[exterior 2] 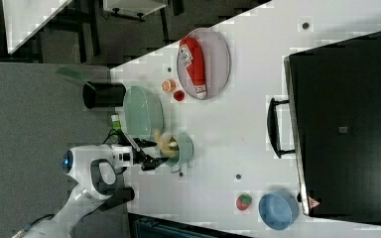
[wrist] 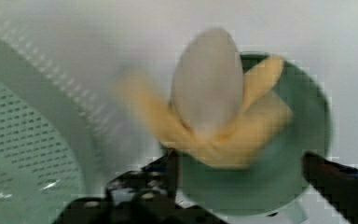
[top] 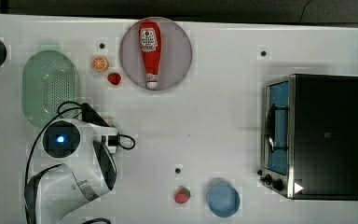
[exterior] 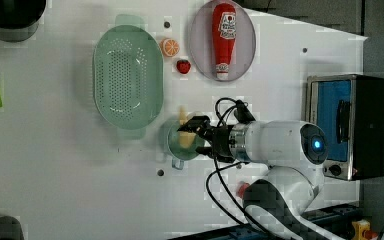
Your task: Pick Banana and place it in mug.
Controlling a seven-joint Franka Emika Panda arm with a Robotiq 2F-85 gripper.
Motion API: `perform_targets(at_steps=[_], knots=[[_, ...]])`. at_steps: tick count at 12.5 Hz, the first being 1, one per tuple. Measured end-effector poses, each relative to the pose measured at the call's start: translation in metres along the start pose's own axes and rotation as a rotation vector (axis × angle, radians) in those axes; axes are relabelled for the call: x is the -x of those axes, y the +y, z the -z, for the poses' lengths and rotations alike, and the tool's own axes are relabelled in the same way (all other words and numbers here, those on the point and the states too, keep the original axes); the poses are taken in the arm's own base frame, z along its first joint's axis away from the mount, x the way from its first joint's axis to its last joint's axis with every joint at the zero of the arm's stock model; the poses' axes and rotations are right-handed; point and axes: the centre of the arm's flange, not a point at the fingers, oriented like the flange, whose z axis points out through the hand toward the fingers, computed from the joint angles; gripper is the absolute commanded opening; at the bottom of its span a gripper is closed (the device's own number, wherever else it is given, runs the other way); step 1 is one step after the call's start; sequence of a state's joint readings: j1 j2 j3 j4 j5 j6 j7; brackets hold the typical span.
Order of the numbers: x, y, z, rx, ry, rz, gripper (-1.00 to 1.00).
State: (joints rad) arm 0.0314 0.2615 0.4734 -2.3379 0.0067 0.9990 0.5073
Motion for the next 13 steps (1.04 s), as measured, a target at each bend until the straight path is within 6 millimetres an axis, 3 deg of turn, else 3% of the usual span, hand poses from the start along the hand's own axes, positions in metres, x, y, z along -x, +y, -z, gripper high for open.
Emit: perform_targets(at_steps=[3,5,6,8,11,13], knots=[[-0.003,0.006,-0.008,0.035,-0.007,-0.007,1.00],[-0.003,0.009,0.008,0.055,0.010,-0.005,1.00],[-0.006,0.011,0.027,0.076,0.031,-0.008,1.00],[-0.012,0.014,0.083,0.089,0.085,-0.026,1.00],[-0.017,0.013,0.208,0.056,0.176,-0.065,1.00],[-0.030,0.025,0.284,0.010,0.184,-0.130,1.00]])
